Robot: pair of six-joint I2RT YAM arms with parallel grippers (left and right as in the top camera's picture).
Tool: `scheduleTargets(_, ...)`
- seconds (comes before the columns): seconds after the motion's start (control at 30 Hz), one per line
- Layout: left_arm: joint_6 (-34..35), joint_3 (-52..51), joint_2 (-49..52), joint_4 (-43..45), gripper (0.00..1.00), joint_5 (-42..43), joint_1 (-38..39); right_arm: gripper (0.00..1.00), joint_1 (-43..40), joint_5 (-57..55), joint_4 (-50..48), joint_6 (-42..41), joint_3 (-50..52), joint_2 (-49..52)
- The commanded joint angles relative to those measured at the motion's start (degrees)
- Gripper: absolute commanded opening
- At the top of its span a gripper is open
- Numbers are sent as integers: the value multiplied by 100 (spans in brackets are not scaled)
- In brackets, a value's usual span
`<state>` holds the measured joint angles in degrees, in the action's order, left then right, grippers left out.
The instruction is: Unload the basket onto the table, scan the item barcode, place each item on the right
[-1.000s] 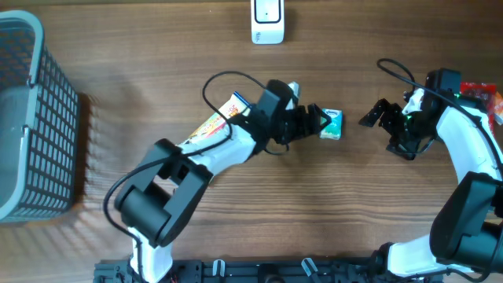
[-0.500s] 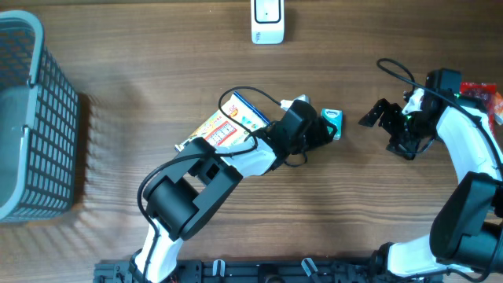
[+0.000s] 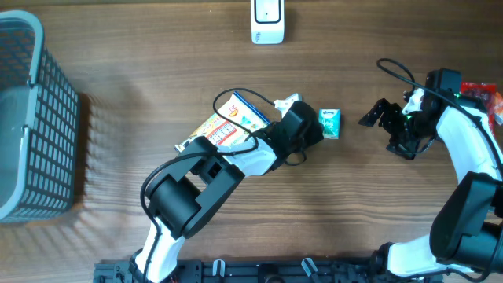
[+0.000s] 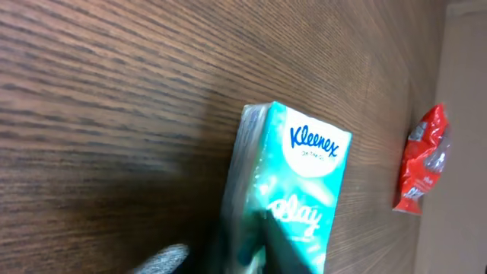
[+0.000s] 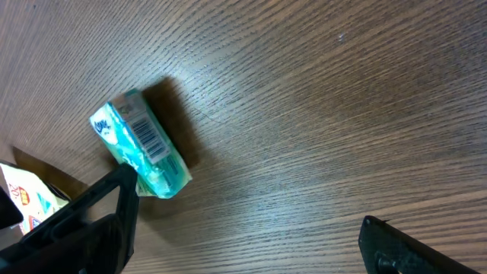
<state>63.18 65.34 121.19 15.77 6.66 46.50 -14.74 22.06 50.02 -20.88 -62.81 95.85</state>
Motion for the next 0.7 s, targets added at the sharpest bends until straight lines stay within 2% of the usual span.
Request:
scheduleTargets(0.0,79,-50,153,-24,4,-111,0,100,-7,90,-28,79,63,72)
scheduleTargets(0.17,76,-50,151,0,4,136,-26,100,-7,85,-24,127,63,72)
scheduleTargets(0.27,98,-50,103,210,4,1237,-313,100,-7,85,-24,133,63,74)
scheduleTargets(0.4,1322,-50,63,221,4,2813,-1128,100,-13,92,-63,118,63,105)
scheduleTargets(0.5,1408,-50,63,181,4,3901,-1805,100,-13,328,-170,120,68,267)
scheduleTargets(0.67,1648,-50,63,-166,4,4815,-2376,100,-11,1222,-575,138,337,533)
